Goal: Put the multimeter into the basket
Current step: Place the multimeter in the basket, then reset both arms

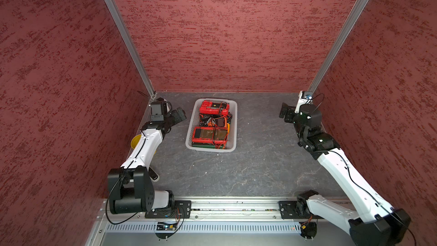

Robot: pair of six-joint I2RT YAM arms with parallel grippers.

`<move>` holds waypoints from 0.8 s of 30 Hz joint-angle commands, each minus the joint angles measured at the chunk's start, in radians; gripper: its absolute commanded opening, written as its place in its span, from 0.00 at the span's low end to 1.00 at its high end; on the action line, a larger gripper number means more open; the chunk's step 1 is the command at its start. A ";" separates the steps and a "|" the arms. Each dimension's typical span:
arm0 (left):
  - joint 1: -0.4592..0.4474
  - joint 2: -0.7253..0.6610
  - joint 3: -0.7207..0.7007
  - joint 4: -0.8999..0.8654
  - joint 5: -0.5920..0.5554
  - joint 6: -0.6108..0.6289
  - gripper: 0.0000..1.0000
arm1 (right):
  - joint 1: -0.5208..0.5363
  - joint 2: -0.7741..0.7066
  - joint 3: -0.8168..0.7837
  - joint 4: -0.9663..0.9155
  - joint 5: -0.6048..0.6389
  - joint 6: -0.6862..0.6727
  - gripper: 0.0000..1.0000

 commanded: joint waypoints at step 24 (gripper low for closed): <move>0.035 0.048 -0.314 0.680 0.076 0.364 1.00 | -0.177 0.208 -0.246 0.288 0.174 0.073 0.99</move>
